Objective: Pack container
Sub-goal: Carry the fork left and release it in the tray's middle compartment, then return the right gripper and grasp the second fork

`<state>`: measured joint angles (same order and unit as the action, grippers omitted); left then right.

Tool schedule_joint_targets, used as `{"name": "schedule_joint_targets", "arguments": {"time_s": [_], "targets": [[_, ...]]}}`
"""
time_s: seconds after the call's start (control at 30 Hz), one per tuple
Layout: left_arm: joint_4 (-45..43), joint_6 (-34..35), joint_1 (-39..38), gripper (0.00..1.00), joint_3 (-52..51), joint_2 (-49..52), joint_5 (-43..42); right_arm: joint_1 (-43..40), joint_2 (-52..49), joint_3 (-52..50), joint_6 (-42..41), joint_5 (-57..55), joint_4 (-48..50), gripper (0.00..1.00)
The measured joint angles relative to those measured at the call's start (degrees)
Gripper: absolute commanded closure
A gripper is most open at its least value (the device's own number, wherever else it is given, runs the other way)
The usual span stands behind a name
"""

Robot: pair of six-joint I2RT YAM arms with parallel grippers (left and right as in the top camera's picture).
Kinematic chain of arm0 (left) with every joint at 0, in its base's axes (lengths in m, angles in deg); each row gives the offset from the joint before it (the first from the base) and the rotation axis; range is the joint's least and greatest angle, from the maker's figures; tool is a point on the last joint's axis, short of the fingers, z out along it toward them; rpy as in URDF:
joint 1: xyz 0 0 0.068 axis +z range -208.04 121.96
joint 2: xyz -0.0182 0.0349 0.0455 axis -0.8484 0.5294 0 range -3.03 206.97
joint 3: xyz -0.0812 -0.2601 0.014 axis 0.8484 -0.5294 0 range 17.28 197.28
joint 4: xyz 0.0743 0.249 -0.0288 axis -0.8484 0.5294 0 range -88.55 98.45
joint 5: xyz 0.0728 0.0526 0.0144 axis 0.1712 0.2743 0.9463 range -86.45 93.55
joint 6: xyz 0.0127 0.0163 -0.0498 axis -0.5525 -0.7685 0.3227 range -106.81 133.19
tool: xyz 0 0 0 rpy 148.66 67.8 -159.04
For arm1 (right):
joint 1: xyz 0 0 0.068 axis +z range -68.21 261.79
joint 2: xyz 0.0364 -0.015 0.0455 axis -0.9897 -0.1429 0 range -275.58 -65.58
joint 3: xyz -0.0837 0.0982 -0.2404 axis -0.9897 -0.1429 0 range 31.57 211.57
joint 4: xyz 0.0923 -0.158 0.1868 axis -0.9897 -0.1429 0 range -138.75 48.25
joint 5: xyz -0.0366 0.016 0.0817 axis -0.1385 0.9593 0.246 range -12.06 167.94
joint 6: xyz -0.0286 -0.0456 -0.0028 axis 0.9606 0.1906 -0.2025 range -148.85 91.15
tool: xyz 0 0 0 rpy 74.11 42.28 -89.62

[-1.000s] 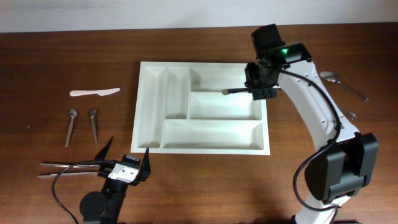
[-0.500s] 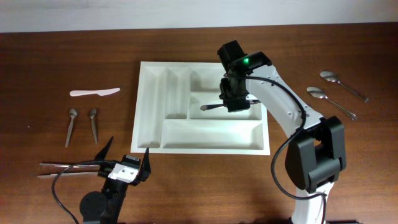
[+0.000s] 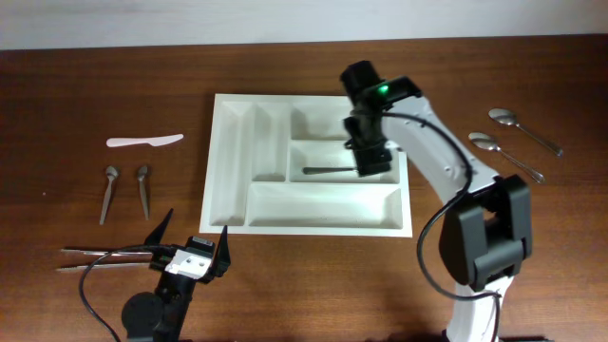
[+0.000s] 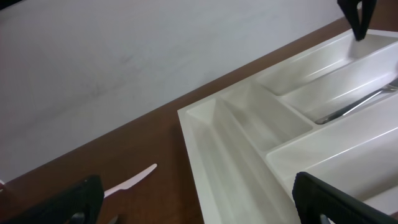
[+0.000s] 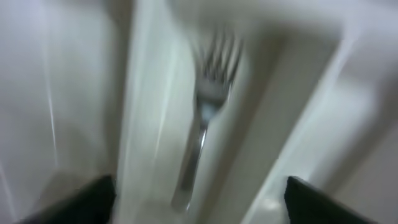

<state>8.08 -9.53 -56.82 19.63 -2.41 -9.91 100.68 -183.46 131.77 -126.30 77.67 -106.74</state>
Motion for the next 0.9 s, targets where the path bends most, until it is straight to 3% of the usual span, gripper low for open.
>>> {"name": "schedule_joint_targets", "arguments": {"time_s": [0.23,0.37,0.47,0.9], "targets": [[0.0,0.0,0.0,0.01,0.0,0.0,0.0,-19.9,0.0,0.1,11.7,0.6,-0.7,0.01],[0.0,0.0,0.0,0.01,0.0,0.0,0.0,-30.3,0.0,0.2,13.4,1.4,-3.5,0.01],[0.0,0.0,0.0,0.01,0.0,0.0,0.0,-32.5,0.0,0.2,8.5,0.5,-9.3,0.01],[0.0,0.0,0.0,0.01,0.0,0.0,0.0,-34.0,-4.1,0.2,-0.9,-3.3,-9.4,0.01]]}}
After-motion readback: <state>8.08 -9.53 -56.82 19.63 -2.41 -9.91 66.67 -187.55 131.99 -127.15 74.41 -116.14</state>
